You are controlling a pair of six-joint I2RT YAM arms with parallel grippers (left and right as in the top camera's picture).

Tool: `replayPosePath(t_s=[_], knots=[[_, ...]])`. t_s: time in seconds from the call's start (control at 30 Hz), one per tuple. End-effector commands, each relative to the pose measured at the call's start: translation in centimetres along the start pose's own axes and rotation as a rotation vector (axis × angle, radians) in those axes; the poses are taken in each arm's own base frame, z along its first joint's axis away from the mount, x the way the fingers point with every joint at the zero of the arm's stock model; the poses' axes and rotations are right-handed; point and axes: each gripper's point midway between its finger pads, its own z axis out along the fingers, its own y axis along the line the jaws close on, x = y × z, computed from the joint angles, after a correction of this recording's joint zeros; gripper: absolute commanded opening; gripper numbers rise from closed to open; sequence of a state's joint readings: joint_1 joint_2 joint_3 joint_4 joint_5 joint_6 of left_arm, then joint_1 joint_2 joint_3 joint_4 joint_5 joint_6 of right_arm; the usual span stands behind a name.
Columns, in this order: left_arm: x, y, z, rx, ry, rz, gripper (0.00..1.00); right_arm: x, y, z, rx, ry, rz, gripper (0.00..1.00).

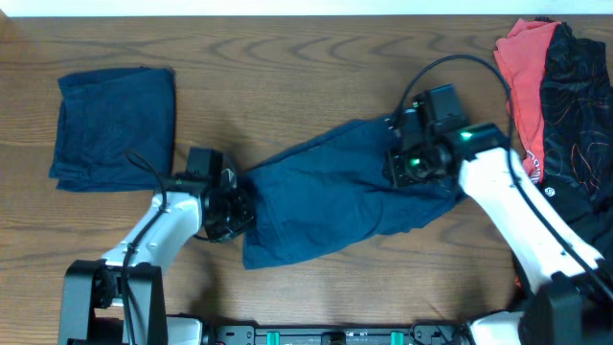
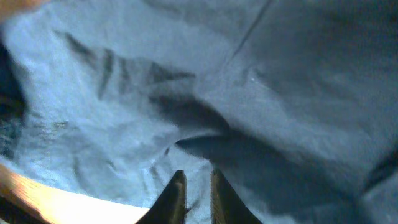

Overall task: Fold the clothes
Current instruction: 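Carry the right end leftward with the right gripper, folding jeans in half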

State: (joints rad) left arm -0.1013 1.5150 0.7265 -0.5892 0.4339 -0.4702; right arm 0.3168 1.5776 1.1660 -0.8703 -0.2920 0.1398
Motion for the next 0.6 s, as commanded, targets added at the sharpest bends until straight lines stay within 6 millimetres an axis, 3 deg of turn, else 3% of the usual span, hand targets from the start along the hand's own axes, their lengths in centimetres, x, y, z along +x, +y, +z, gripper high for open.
replayPosePath(t_s=[0.0,0.07,0.3,0.43,0.57], knots=[[-3.3,-1.0,-2.9,-0.072,-0.107,0.037,0.06,1.0,0.9,2.2,-0.003,0.074,-0.034,0.06],[-4.1,-2.1,-4.6,-0.071,-0.121,0.056,0.06,1.5,1.3,3.6,-0.004,0.110,-0.047,0.01],[-6.3,-5.9,-9.3,-0.016,-0.190,0.086,0.06,4.1,3.0,9.8,-0.023,0.262,-0.102,0.01],[-6.7,-9.1,-11.8,0.094,-0.197,0.117,0.06,6.3,4.9,13.3,-0.086,0.353,-0.107,0.01],[-6.4,-12.2,-13.9,0.221,-0.184,0.151,0.06,6.8,5.7,15.3,-0.092,0.367,-0.126,0.01]])
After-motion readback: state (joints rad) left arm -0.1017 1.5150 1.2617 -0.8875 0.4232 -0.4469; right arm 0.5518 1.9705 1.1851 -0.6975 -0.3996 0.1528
